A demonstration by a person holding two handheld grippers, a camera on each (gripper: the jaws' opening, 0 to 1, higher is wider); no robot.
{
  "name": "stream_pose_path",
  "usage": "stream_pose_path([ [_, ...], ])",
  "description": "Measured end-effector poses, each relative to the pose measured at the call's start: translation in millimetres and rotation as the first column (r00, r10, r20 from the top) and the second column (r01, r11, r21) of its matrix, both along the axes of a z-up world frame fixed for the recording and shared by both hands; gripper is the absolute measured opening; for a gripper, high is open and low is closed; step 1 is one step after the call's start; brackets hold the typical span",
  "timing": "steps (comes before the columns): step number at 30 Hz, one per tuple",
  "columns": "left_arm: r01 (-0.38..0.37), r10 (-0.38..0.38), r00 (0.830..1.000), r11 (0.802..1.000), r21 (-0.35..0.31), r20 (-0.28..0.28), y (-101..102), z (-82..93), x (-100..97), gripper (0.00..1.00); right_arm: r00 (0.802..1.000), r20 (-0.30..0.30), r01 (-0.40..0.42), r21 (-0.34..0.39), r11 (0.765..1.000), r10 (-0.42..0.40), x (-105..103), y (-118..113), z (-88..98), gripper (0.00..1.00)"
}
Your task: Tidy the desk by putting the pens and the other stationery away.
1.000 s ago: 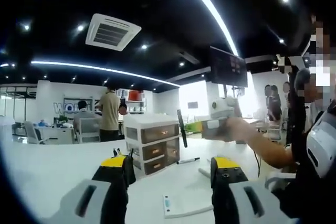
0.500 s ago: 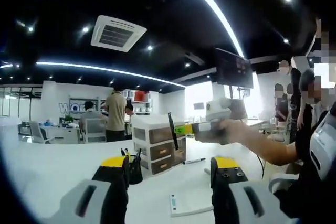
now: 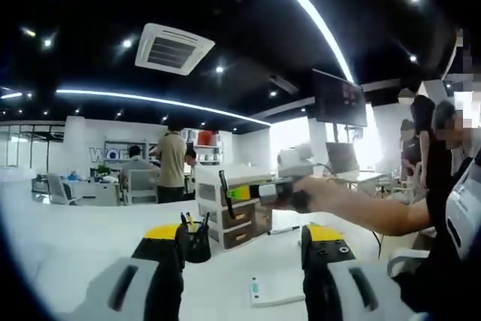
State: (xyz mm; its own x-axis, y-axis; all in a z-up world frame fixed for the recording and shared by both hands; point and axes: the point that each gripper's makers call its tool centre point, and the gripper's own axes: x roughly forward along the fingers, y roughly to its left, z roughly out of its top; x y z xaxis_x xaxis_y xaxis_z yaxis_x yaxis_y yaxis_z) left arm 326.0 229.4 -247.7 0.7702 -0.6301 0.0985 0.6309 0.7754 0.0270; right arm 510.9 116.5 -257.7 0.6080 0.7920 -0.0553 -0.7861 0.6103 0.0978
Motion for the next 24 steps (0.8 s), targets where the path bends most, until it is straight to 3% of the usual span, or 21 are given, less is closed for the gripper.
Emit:
stream_pose_path([
  [16,-0.078,0.078,0.997,0.997,-0.010,-0.003,19,0.8,5.1,0.63,0.995,0.039,0.092,-0.014,0.996,-0.092,33,28,-7.7,0.05],
  [19,-0.081,0.081,0.997,0.997,-0.010,-0.001,20,1.0,5.3,0.63,0.989,0.057,0.137,-0.030,0.990,-0.135,46,31,-8.4,0.05],
  [24,-0.075,0.075,0.997,0.997,-0.018,0.004,20,2.6,4.1,0.63,0.981,0.036,0.189,-0.016,0.982,-0.189,67,35,-13.8,0.05],
])
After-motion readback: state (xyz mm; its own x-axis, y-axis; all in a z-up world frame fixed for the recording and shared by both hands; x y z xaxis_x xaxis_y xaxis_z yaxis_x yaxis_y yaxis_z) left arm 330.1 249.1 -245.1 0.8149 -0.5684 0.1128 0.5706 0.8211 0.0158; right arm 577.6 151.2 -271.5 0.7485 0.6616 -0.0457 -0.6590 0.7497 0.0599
